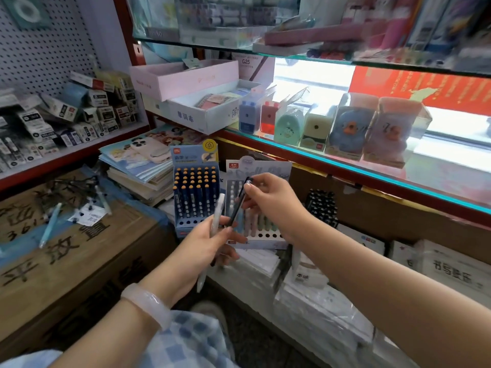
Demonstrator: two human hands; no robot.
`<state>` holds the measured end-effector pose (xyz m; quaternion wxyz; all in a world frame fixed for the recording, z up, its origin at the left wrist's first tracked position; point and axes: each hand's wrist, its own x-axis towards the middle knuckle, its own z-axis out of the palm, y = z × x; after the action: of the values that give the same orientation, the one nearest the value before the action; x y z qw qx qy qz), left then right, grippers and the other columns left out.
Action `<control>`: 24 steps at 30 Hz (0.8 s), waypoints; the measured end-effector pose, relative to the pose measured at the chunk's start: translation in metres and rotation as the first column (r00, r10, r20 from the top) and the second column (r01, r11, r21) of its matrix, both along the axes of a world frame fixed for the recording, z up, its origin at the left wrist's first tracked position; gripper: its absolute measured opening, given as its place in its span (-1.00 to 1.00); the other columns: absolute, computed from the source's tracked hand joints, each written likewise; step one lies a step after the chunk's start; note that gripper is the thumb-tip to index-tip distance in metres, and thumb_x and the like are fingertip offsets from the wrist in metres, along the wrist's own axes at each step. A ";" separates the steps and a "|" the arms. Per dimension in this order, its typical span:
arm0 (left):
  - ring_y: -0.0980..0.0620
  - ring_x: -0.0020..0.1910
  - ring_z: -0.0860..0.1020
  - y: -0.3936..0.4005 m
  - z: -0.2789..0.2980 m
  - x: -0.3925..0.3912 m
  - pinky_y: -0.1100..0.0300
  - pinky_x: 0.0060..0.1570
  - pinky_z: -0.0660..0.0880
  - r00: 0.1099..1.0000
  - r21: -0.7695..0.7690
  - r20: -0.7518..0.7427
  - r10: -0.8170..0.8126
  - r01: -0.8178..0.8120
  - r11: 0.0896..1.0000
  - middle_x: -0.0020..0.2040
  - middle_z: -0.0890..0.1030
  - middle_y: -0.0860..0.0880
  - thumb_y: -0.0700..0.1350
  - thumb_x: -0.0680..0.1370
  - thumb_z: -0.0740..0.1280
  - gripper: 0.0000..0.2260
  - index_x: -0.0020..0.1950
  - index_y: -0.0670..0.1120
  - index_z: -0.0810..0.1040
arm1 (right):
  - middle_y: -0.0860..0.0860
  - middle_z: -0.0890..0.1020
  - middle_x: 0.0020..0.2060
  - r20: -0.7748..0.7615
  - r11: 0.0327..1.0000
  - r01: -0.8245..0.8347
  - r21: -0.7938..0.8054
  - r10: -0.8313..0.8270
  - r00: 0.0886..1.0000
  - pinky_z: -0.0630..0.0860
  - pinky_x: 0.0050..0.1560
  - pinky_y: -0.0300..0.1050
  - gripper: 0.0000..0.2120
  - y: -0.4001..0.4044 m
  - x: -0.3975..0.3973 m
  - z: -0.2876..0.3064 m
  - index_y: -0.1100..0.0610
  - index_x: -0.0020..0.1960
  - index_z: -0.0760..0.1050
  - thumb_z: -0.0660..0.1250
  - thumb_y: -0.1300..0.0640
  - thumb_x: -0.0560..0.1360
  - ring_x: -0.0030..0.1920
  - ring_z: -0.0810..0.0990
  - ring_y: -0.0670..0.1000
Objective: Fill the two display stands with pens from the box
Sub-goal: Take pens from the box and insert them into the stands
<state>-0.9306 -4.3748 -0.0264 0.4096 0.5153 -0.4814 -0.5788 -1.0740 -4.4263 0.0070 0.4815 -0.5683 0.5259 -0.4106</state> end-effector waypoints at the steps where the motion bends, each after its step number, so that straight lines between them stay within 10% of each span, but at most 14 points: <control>1: 0.07 -0.40 0.58 0.000 0.002 -0.002 0.28 -0.46 0.48 1.000 -0.003 -0.006 -0.013 0.013 1.000 -0.13 0.64 -0.14 -0.23 0.61 0.14 -0.89 0.06 -0.14 0.45 | 0.10 0.64 -0.11 0.028 1.000 0.004 0.012 -0.004 1.000 0.61 -0.21 -0.27 -0.81 0.000 -0.005 0.003 0.17 0.17 0.44 0.25 0.18 0.57 -0.20 0.64 -0.07; 7: -0.04 -0.15 0.61 -0.005 0.014 -0.024 0.13 -0.19 0.56 0.987 0.002 0.158 0.016 -0.017 1.000 -0.05 0.59 -0.08 -0.09 0.62 0.13 -0.87 0.07 -0.04 0.46 | 0.09 0.64 -0.07 0.008 0.993 0.098 -0.067 -0.097 0.995 0.63 -0.13 -0.17 -0.83 0.001 -0.050 0.026 0.15 0.14 0.42 0.26 0.21 0.55 -0.14 0.66 -0.01; 14: 0.12 -0.56 0.32 -0.010 0.021 -0.047 0.29 -0.58 0.29 0.980 -0.028 0.187 0.072 -0.068 0.997 -0.47 0.36 0.03 -0.06 0.62 0.12 -0.87 -0.03 -0.03 0.44 | 0.04 0.64 -0.18 -0.337 0.925 0.164 -0.342 -0.284 0.898 0.62 -0.06 -0.04 -0.87 0.010 -0.113 0.013 0.09 0.08 0.41 0.27 0.19 0.55 -0.16 0.65 0.01; 24: 0.08 -0.49 0.28 -0.010 0.006 -0.041 0.25 -0.51 0.24 0.963 -0.003 0.253 0.089 -0.091 0.996 -0.37 0.35 -0.05 -0.07 0.62 0.15 -0.84 0.06 -0.16 0.40 | 0.07 0.63 -0.06 -0.608 0.935 0.117 -0.335 -0.309 0.731 0.61 -0.11 0.01 -0.81 0.023 -0.134 -0.052 0.17 0.14 0.38 0.23 0.11 0.58 -0.16 0.62 0.05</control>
<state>-0.9720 -4.3845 -0.0203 0.3684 0.6081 -0.5033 -0.4911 -1.2081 -4.4029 -0.0455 0.1343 -0.6712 0.6605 -0.3087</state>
